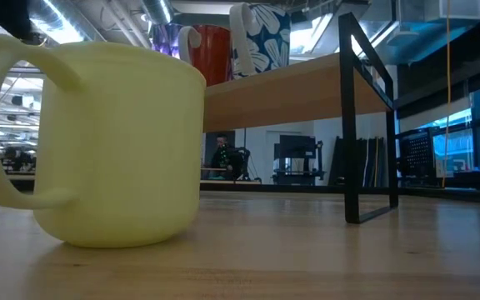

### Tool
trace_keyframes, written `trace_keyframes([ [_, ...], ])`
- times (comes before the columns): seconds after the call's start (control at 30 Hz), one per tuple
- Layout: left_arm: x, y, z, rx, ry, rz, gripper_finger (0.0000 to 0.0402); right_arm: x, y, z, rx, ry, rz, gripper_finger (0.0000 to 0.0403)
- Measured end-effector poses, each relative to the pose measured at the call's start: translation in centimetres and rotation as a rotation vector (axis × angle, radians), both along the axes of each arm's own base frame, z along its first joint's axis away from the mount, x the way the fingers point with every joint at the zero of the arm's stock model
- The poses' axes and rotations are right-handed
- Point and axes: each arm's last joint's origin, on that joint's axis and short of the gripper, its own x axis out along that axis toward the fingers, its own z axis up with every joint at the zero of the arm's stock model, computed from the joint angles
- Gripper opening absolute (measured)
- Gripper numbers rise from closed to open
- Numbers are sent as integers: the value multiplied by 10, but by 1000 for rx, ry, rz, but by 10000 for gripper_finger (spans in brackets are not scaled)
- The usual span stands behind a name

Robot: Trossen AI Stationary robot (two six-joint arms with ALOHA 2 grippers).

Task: Stack small to large cups/mugs on shelf
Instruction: Put the yellow mug on the shelf

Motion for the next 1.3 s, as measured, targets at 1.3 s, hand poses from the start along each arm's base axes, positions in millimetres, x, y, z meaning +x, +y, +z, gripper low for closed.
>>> trace_keyframes([
  [1.3, -125, -15, 14, -77, 151, 72, 39, 6, -123, 78, -241, 277, 170, 10],
])
